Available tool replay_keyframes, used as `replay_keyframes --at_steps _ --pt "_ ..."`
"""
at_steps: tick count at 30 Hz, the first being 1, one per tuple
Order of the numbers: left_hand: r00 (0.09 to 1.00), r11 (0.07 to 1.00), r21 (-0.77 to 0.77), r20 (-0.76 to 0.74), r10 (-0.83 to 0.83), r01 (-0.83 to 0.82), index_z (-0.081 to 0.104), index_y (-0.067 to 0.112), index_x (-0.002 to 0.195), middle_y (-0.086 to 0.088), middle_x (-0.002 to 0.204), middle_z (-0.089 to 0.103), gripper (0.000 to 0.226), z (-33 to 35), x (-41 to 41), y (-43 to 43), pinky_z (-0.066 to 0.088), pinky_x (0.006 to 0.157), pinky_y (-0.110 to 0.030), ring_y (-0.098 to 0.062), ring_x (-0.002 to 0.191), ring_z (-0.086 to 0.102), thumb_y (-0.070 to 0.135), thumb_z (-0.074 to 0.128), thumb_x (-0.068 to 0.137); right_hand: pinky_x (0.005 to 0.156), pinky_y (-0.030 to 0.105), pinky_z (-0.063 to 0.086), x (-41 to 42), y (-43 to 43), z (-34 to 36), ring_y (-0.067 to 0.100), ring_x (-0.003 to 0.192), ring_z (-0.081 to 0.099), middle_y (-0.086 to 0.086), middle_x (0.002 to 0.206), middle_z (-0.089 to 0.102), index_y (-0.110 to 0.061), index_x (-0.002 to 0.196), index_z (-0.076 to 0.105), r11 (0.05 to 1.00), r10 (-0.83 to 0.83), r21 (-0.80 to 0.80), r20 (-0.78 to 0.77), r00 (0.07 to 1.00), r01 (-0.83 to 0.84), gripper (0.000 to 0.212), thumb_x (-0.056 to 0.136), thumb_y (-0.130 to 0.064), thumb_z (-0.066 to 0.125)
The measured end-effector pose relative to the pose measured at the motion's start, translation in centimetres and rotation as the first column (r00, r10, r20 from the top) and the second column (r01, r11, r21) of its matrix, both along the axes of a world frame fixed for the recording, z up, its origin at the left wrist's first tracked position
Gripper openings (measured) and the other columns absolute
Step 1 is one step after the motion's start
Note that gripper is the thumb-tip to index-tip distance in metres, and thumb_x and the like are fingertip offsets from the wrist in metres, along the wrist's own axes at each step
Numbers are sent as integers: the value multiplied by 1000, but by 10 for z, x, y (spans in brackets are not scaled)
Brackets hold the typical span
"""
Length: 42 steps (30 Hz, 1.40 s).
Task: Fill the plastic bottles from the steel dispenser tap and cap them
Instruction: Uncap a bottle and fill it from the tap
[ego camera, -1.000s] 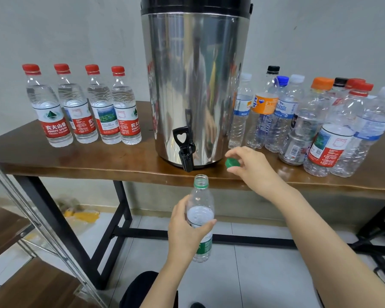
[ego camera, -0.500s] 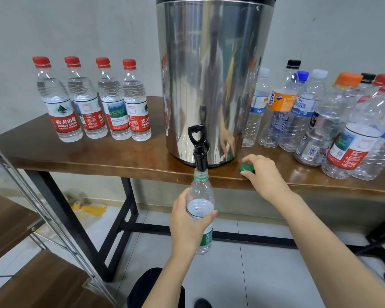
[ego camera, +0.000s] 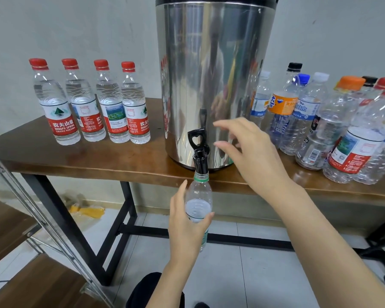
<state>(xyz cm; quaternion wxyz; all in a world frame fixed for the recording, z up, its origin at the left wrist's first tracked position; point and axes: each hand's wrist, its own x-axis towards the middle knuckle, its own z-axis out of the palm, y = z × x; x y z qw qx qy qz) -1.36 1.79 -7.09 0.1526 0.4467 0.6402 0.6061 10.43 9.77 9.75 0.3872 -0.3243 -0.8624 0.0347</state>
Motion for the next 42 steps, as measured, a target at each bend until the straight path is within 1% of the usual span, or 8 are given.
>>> replay_keyframes --at_steps 3,7,15,19,23,28,35,42 --pt "1000 1000 13 -17 -13 13 38 36 145 34 134 39 91 2 1 -2 25 91 7 28 121 30 13 86 72 71 29 39 -18 -2 9 11 105 43 -7 124 57 -24 136 55 996 10 90 126 992 -22 41 96 -27 62" --pt "1000 999 34 3 -28 28 41 31 146 30 133 42 87 3 1 -5 27 92 5 24 122 35 10 85 73 64 26 30 -31 7 8 20 95 47 -4 101 65 -21 118 68 959 -10 281 184 983 -43 31 87 -22 72" --pt "999 999 35 20 -28 27 41 35 143 30 132 43 88 3 3 -4 28 91 5 26 119 36 11 86 72 58 27 30 -37 7 2 16 83 44 -6 79 60 -16 84 65 930 -52 366 33 998 36 17 76 -16 79" --pt "999 999 45 32 -24 22 42 33 144 28 134 44 88 0 4 -2 29 93 3 23 122 37 13 88 71 53 34 42 -29 -3 -26 21 76 50 -2 74 60 -11 75 63 896 -60 428 -143 988 117 7 79 -7 66" --pt "999 998 56 31 -16 14 43 30 144 29 133 43 89 -1 6 -1 30 93 3 24 121 37 12 88 70 52 34 46 -23 -12 -55 18 79 52 -5 78 64 -12 75 67 928 -74 335 -264 962 163 13 74 0 74" --pt "998 997 73 58 -6 2 42 38 142 25 136 47 90 -2 9 0 33 97 -1 16 126 40 14 89 70 65 31 47 -27 -24 -57 15 88 51 -10 90 67 -18 81 68 963 -96 209 -314 944 168 44 78 -62 68" --pt "998 996 92 56 4 -10 42 44 137 27 135 46 88 0 9 0 33 99 -2 17 126 39 13 89 69 73 38 46 -25 -17 -59 11 85 49 -16 91 70 -19 83 72 979 -119 105 -395 911 174 33 81 -52 70" --pt "998 996 91 59 1 -6 44 38 139 29 135 45 89 -3 7 1 32 99 -2 18 125 40 8 88 68 84 46 48 -11 4 -55 18 90 55 -29 99 65 -33 89 69 989 32 -114 -458 888 -95 23 78 -53 68"
